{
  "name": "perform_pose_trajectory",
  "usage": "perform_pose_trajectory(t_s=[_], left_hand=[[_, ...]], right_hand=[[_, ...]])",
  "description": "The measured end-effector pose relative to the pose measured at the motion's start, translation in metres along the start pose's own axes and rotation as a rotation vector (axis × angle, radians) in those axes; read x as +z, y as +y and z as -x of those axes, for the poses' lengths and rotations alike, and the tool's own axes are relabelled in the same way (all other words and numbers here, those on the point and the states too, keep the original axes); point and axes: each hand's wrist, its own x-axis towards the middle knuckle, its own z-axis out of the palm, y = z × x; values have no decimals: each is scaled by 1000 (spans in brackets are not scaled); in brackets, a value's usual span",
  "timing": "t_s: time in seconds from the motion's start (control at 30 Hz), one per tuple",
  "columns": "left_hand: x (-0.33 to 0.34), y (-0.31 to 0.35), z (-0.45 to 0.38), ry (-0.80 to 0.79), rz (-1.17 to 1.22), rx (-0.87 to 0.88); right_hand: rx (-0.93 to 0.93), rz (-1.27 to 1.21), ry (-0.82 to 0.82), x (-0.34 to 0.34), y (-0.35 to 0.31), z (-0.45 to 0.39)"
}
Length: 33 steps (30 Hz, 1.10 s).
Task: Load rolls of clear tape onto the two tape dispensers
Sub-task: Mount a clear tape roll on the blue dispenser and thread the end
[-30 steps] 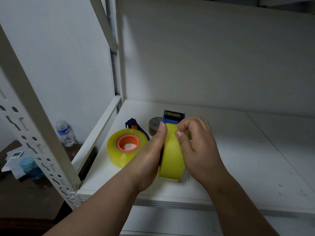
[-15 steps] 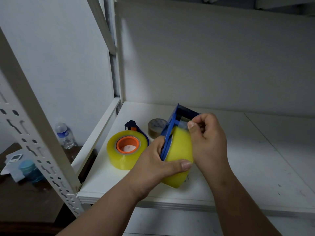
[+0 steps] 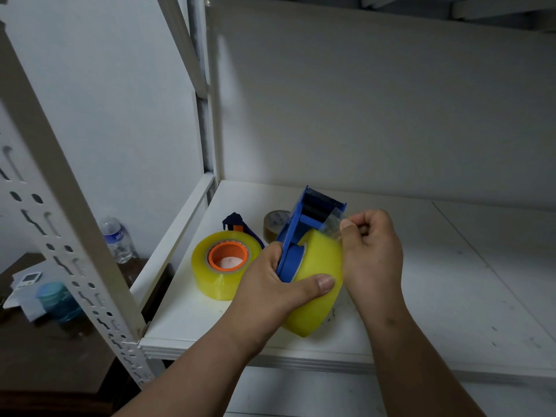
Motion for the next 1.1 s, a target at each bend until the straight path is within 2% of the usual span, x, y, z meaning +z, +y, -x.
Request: perform_pose_trajectory(t_s=[0.17, 0.33, 0.57, 0.77, 1.1], left_hand=[[0, 0, 0, 119, -82, 50], [-4, 1, 0, 104, -41, 49], [-2, 2, -1, 157, -71, 70], [-1, 4, -3, 156, 18, 26], [-3, 5, -4, 143, 10, 45]], right_hand=[[94, -57, -13, -2, 0, 2], [185, -192, -62, -3, -4, 6], [127, -157, -97, -4, -5, 6], [84, -99, -64, -2, -6, 6], [62, -7, -60, -1, -3, 4]])
